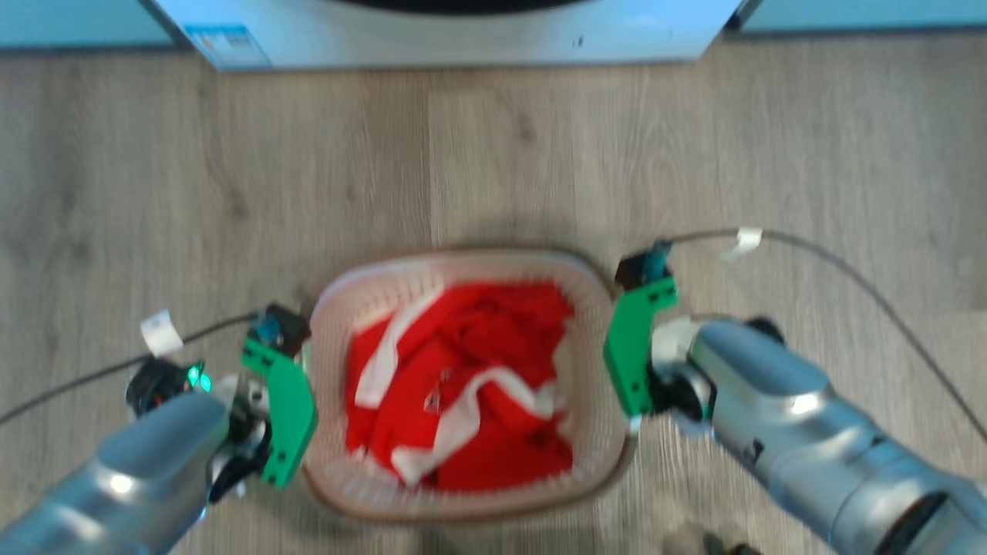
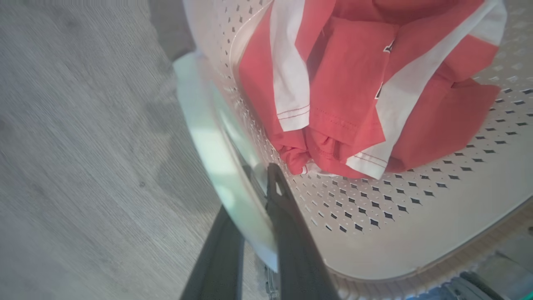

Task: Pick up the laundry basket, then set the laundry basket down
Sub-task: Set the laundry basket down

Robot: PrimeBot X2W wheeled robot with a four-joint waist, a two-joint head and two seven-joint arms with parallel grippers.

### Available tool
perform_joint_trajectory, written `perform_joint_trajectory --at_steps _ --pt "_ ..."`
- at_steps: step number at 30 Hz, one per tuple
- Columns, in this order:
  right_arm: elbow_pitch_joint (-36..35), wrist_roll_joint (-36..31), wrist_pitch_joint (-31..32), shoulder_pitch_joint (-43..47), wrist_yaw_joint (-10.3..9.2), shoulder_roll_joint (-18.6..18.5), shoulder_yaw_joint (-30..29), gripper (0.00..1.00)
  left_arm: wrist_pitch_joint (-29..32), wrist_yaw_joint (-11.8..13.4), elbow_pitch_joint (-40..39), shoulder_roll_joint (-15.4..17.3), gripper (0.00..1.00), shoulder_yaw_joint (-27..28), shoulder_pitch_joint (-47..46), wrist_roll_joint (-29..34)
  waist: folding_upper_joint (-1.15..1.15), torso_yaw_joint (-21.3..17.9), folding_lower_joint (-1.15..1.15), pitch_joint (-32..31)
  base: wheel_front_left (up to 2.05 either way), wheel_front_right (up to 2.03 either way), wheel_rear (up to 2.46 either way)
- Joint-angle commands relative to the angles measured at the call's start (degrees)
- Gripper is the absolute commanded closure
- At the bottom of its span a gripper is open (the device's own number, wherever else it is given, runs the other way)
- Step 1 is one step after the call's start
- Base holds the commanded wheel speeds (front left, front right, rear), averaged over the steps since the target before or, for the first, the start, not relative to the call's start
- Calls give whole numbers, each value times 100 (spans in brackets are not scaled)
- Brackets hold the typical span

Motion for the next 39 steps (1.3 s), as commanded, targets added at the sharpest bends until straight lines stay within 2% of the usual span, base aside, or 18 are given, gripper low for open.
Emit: perform_joint_trajectory --at_steps 1,13,23,39 --pt "-110 -159 -160 -204 42 224 28 100 -196 -153 -181 -110 100 90 -309 85 0 13 -2 417 0 0 0" --pt "243 -439 -1032 -562 42 239 -169 100 -983 -153 707 -709 100 90 -798 214 0 57 -2 1413 0 0 0" --pt "523 -542 -1445 -687 42 240 -263 100 -1384 -153 1235 -1089 100 90 -990 530 0 184 -2 1918 0 0 0" --pt "713 -600 -1453 -730 42 240 -247 100 -1603 -153 1558 -1359 100 90 -1080 693 0 289 -2 1988 0 0 0"
